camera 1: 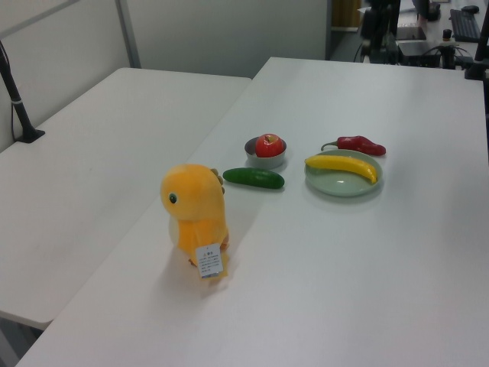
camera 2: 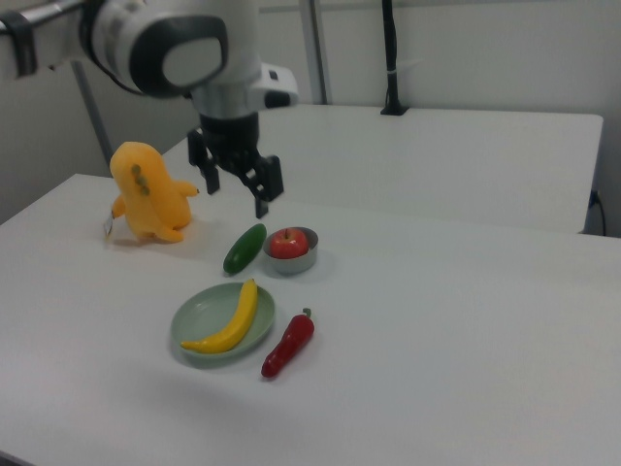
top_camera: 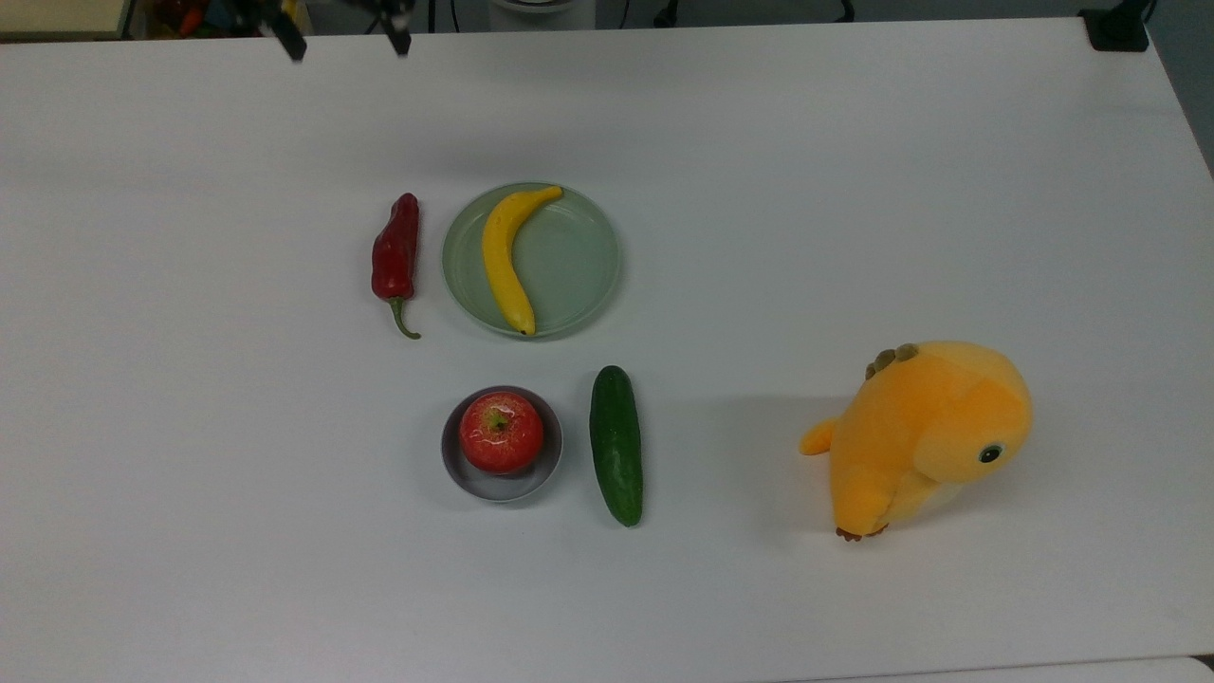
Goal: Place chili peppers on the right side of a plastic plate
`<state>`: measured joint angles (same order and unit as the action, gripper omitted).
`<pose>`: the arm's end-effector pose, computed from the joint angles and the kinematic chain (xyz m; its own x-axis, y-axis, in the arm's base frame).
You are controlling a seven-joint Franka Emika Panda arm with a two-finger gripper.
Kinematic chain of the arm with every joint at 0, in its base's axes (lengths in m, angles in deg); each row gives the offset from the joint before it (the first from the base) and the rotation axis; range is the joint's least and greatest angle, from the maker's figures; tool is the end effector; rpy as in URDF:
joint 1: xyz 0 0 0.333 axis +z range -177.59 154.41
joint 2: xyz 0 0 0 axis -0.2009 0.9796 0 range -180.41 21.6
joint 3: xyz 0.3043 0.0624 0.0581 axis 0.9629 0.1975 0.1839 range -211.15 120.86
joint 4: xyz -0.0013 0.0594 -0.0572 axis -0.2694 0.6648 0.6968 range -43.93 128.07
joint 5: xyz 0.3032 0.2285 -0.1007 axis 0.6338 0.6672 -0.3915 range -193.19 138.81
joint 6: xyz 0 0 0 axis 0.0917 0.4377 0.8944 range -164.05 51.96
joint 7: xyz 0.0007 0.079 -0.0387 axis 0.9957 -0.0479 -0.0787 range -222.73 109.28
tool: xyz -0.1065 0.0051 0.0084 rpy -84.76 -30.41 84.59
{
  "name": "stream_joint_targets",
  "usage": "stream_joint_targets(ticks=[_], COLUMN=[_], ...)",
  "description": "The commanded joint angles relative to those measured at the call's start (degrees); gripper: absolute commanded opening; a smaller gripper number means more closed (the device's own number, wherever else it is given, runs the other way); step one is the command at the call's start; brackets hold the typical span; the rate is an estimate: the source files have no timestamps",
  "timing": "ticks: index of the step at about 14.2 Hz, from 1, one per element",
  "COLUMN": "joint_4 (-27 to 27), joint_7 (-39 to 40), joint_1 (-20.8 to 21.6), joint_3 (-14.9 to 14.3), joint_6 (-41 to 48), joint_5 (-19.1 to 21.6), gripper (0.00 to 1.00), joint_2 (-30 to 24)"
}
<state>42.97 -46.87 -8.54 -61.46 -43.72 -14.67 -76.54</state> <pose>0.5665 -0.1073 0.5992 0.9955 -0.0799 0.0507 -0.0685 -0.9780 -0.1970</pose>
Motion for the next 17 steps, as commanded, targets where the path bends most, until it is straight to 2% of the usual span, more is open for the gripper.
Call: stream_joint_targets(ticks=[1,2,3,5,6,8,13,15,17], joint_4=[-1.8,-1.8,-1.8,-1.7,-1.6,-0.7,6.7,8.1,8.1], joint_7=[-6.2,-8.1,-12.0,-17.4,-19.4,-21.8,-19.7,-12.5,-9.9], joint_1=[0.2,0.2,0.1,0.6,1.0,1.6,6.3,6.6,6.5], joint_3=[0.4,1.2,3.8,7.5,10.5,14.6,14.8,14.1,13.9], joint_6=[7.6,8.3,8.3,8.2,8.0,7.8,-2.2,-5.1,-7.3], joint_5=[-1.0,-1.1,-1.6,-5.2,-7.8,-11.5,-12.6,-12.8,-12.7], gripper=[1.00,1.00,1.00,1.00,1.00,1.00,1.00,1.00,1.00], joint_2=[-5.3,-6.5,-7.6,-8.1,-8.2,-8.1,-7.6,-7.4,-6.5])
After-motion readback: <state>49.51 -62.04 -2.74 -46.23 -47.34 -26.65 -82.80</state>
